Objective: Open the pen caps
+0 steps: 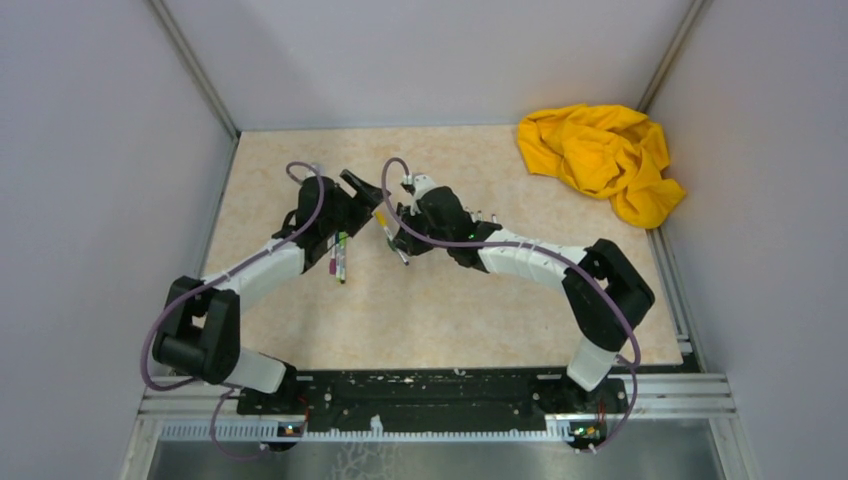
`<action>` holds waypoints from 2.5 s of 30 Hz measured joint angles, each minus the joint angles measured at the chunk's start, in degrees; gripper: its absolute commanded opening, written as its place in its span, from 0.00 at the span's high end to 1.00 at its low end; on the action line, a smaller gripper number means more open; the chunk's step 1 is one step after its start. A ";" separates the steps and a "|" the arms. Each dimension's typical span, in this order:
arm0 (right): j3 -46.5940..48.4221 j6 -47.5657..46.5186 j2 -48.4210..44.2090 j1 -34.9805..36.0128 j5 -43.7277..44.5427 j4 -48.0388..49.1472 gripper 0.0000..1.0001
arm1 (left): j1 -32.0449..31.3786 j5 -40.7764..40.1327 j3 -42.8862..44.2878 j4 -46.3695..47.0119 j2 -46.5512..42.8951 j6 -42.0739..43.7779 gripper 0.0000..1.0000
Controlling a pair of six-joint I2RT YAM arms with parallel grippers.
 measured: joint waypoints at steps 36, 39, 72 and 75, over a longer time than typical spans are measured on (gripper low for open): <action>-1.18 -0.02 -0.11 -2.60 -4.07 2.16 0.95 | 2.29 20.13 -0.70 7.28 6.58 0.90 1.00; -1.16 -0.35 -0.22 -2.73 -4.42 2.25 0.85 | 2.29 20.55 -0.87 7.96 6.58 0.85 1.00; -6.73 -1.44 0.96 -4.04 -2.47 1.77 1.00 | 4.09 24.39 9.29 10.19 21.81 -0.17 1.00; -11.65 -1.40 -1.99 -3.80 -2.36 0.63 1.00 | 7.15 22.88 13.51 10.14 25.94 -0.52 1.00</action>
